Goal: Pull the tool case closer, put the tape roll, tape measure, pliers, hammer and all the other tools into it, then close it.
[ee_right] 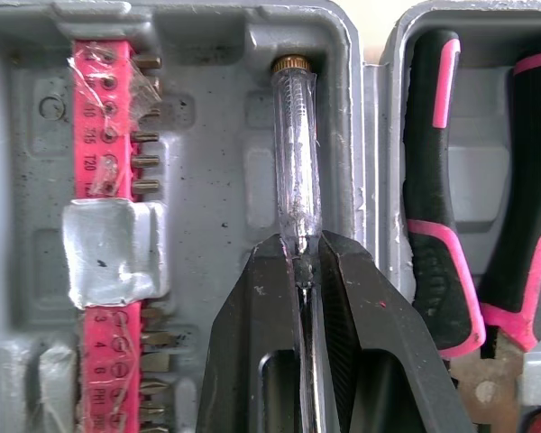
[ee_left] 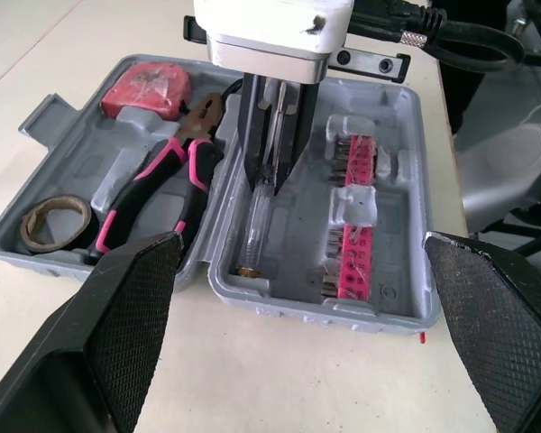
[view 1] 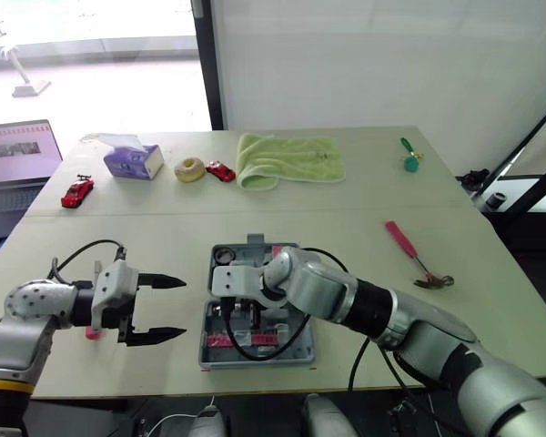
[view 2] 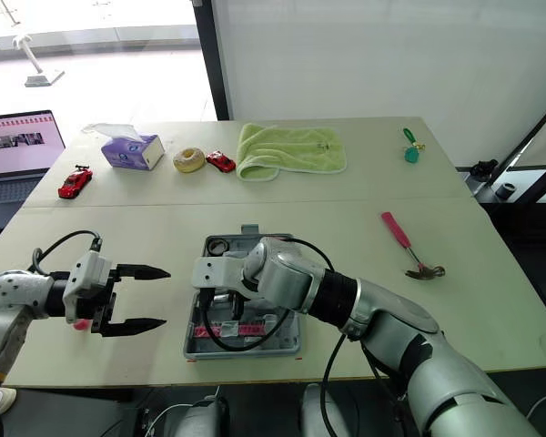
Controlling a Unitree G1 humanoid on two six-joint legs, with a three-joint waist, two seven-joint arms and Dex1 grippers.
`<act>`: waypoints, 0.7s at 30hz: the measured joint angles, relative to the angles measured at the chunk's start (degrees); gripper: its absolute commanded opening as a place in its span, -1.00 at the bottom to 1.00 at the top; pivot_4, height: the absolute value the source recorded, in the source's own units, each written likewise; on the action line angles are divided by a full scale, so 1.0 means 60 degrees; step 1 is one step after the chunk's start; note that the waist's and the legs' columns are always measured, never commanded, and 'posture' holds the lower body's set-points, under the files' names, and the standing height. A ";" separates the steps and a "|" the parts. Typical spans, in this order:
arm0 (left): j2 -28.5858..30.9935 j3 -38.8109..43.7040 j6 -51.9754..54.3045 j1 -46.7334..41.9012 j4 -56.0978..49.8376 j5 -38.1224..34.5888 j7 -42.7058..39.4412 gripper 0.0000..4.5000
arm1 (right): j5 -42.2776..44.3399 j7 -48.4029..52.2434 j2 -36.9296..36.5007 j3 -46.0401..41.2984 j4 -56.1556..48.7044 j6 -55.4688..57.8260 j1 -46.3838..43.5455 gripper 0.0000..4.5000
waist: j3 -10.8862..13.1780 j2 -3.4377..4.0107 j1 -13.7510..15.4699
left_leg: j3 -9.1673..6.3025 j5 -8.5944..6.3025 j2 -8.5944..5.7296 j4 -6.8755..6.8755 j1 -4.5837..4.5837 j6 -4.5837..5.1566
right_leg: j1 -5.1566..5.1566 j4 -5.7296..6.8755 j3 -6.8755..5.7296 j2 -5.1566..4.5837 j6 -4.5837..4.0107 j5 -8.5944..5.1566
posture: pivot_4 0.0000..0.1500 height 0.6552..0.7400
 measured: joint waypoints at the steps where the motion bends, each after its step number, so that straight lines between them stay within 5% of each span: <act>1: 0.0005 0.0000 0.0006 0.0000 0.0000 0.0000 0.0005 1.00 | -0.0061 -0.0002 0.0009 -0.0019 0.0011 -0.0049 0.0055 -1.00 | 0.0000 -0.0001 0.0000 | 0.0000 0.0000 0.0000 0.0000 0.0000 0.0000 | 0.0000 0.0000 0.0000 0.0000 0.0000 0.0000 | 1.00 1.00; 14: 0.0046 0.0001 0.0207 -0.0046 0.0034 -0.0024 0.0103 1.00 | -0.0508 0.0205 0.0101 -0.0057 0.0165 -0.0334 0.0238 -1.00 | 0.0000 0.0000 -0.0021 | -0.0002 0.0000 0.0000 -0.0001 0.0004 0.0000 | 0.0001 0.0001 0.0000 0.0003 0.0000 0.0000 | 1.00 1.00; 20: -0.0033 0.0000 0.0419 -0.0072 0.0003 -0.0178 0.0203 1.00 | -0.0520 0.0406 0.0247 -0.0063 -0.0039 -0.0221 0.0391 0.17 | 0.0000 0.0001 -0.0007 | -0.0004 0.0000 0.0000 -0.0001 0.0002 0.0000 | 0.0001 0.0001 0.0000 0.0003 0.0000 0.0000 | 1.00 1.00; 21: -0.0034 0.0000 0.0438 -0.0073 -0.0006 -0.0181 0.0217 1.00 | -0.0521 0.0414 0.0284 -0.0079 -0.0120 -0.0191 0.0390 0.17 | 0.0000 0.0000 0.0003 | -0.0004 0.0000 0.0001 -0.0001 0.0002 0.0000 | 0.0001 0.0001 0.0000 0.0003 0.0000 0.0000 | 1.00 1.00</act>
